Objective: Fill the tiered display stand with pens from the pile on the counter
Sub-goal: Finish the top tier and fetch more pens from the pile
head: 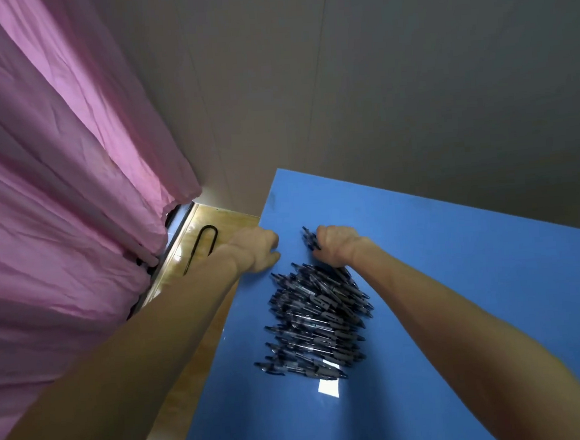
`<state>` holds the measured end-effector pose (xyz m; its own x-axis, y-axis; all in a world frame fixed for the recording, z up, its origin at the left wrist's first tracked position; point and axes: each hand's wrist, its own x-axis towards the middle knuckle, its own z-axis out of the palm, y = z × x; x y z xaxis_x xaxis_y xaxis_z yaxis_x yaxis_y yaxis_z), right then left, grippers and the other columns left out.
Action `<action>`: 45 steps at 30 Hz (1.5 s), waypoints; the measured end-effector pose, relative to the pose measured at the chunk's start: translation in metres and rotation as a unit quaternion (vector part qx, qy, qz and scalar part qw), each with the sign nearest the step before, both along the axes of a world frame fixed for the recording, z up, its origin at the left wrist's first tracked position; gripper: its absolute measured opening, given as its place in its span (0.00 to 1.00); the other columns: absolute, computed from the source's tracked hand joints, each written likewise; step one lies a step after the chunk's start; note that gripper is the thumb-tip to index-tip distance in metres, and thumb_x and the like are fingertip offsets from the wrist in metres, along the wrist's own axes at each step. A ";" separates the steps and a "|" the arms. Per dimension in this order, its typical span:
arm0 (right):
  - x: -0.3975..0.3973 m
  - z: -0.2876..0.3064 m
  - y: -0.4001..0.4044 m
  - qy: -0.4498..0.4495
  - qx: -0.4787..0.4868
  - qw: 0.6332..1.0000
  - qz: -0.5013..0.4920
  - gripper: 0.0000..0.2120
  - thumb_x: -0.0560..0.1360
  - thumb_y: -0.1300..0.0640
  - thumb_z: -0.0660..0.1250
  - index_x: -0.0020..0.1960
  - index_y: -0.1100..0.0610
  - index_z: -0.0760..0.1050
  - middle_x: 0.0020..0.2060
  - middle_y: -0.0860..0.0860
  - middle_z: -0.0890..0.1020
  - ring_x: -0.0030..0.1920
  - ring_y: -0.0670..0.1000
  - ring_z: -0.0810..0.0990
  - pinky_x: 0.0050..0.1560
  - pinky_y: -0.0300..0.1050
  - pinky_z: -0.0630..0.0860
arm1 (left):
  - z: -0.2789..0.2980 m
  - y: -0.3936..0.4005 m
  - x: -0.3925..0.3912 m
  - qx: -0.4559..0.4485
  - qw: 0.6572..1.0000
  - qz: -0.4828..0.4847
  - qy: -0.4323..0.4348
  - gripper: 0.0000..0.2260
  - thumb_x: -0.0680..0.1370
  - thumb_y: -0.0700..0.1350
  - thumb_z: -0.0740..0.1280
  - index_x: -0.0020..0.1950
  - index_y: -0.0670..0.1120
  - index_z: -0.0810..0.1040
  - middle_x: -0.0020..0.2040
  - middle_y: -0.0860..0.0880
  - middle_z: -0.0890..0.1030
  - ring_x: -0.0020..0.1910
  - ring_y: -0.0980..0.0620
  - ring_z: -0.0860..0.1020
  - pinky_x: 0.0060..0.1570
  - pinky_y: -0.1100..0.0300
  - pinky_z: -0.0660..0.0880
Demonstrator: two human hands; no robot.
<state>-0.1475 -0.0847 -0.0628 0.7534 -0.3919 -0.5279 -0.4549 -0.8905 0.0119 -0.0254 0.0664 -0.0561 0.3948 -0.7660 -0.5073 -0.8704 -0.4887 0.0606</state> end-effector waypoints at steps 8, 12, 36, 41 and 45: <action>-0.035 -0.003 -0.031 -0.012 -0.027 0.999 -0.016 0.19 0.82 0.49 0.59 0.66 0.60 0.70 0.63 0.56 0.79 0.62 0.57 0.79 0.57 0.48 0.73 | -0.002 -0.037 -0.014 -0.014 0.999 -0.018 0.043 0.17 0.84 0.55 0.62 0.69 0.48 0.75 0.63 0.47 0.80 0.61 0.45 0.78 0.51 0.56 0.70; -0.047 -0.007 -0.037 -0.042 0.007 0.998 -0.051 0.19 0.80 0.49 0.61 0.65 0.60 0.70 0.62 0.57 0.79 0.61 0.59 0.79 0.55 0.49 0.73 | -0.003 -0.055 -0.023 0.004 0.994 -0.079 0.076 0.23 0.79 0.60 0.69 0.68 0.49 0.75 0.61 0.51 0.80 0.56 0.48 0.77 0.49 0.57 0.70; -0.093 -0.016 -0.044 -0.090 -0.006 0.985 -0.147 0.21 0.79 0.43 0.64 0.62 0.59 0.72 0.56 0.56 0.81 0.56 0.58 0.80 0.47 0.45 0.68 | -0.022 -0.090 -0.053 -0.079 0.969 -0.232 -0.038 0.19 0.78 0.54 0.71 0.66 0.47 0.76 0.62 0.47 0.74 0.60 0.45 0.75 0.53 0.51 0.74; -0.099 -0.016 -0.049 -0.104 0.024 0.980 -0.170 0.21 0.78 0.42 0.65 0.60 0.59 0.73 0.53 0.56 0.81 0.50 0.58 0.78 0.46 0.45 0.69 | -0.029 -0.087 -0.063 -0.101 0.987 -0.113 -0.057 0.22 0.78 0.53 0.70 0.67 0.45 0.70 0.64 0.44 0.70 0.60 0.43 0.74 0.49 0.49 0.76; -0.100 -0.015 -0.049 -0.106 0.024 0.976 -0.190 0.16 0.78 0.44 0.65 0.53 0.57 0.71 0.50 0.55 0.81 0.44 0.55 0.74 0.43 0.45 0.69 | -0.028 -0.089 -0.069 -0.096 0.995 0.040 -0.013 0.24 0.80 0.60 0.65 0.67 0.44 0.68 0.59 0.44 0.74 0.55 0.42 0.77 0.47 0.50 0.74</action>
